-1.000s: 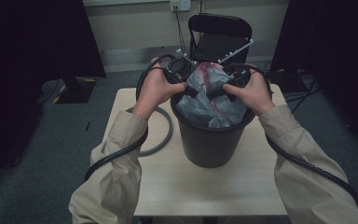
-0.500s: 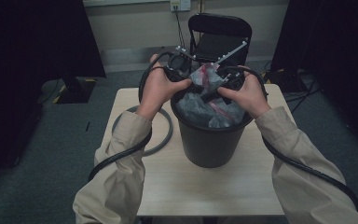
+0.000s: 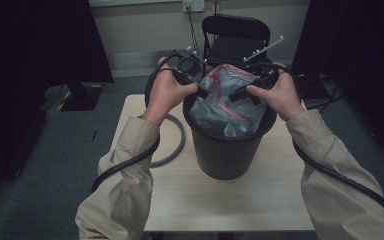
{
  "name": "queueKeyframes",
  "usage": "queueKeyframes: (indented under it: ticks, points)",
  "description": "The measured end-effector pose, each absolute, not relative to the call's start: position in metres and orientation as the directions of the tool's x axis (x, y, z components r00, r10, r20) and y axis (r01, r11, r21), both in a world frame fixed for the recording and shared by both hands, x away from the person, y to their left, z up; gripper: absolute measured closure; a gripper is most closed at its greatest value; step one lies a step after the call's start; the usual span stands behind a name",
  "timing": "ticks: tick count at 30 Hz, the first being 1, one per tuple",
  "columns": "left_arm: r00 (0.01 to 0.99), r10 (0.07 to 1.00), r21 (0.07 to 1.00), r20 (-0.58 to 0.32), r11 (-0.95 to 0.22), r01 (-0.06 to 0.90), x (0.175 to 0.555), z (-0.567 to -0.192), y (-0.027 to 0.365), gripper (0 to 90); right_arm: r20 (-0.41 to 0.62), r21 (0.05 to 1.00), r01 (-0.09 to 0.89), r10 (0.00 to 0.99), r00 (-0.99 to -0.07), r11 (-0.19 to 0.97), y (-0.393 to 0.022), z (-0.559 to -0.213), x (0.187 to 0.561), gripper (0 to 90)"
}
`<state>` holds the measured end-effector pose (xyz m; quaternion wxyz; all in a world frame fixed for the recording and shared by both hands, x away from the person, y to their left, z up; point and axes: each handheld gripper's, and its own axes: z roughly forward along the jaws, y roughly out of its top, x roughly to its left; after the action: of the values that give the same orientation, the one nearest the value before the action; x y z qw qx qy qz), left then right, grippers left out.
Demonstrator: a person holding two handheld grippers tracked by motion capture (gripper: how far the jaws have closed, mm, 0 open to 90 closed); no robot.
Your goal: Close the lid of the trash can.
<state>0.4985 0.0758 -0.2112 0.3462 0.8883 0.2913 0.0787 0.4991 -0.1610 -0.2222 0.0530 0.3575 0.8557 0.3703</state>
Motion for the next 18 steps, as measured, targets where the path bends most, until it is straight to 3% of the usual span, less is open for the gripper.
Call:
queueKeyframes:
  ticks: [4, 13, 16, 18]
  points:
    - [0.819, 0.57, 0.666, -0.061, -0.588, 0.459, 0.499, -0.21, 0.079, 90.0, 0.183, 0.676, 0.581, 0.661, -0.728, 0.453, -0.157, -0.222, 0.505, 44.9]
    - [0.838, 0.541, 0.675, -0.065, -0.595, 0.436, 0.498, -0.209, 0.088, 90.0, 0.161, 0.68, 0.551, 0.634, -0.757, 0.484, -0.124, -0.215, 0.515, 43.2]
    - [0.838, 0.542, 0.677, -0.071, -0.591, 0.439, 0.498, -0.209, 0.091, 90.0, 0.143, 0.674, 0.538, 0.626, -0.767, 0.506, -0.111, -0.215, 0.521, 46.6]
    - [0.834, 0.547, 0.679, -0.075, -0.584, 0.445, 0.5, -0.21, 0.096, 90.0, 0.168, 0.673, 0.541, 0.608, -0.776, 0.504, -0.105, -0.217, 0.524, 59.5]
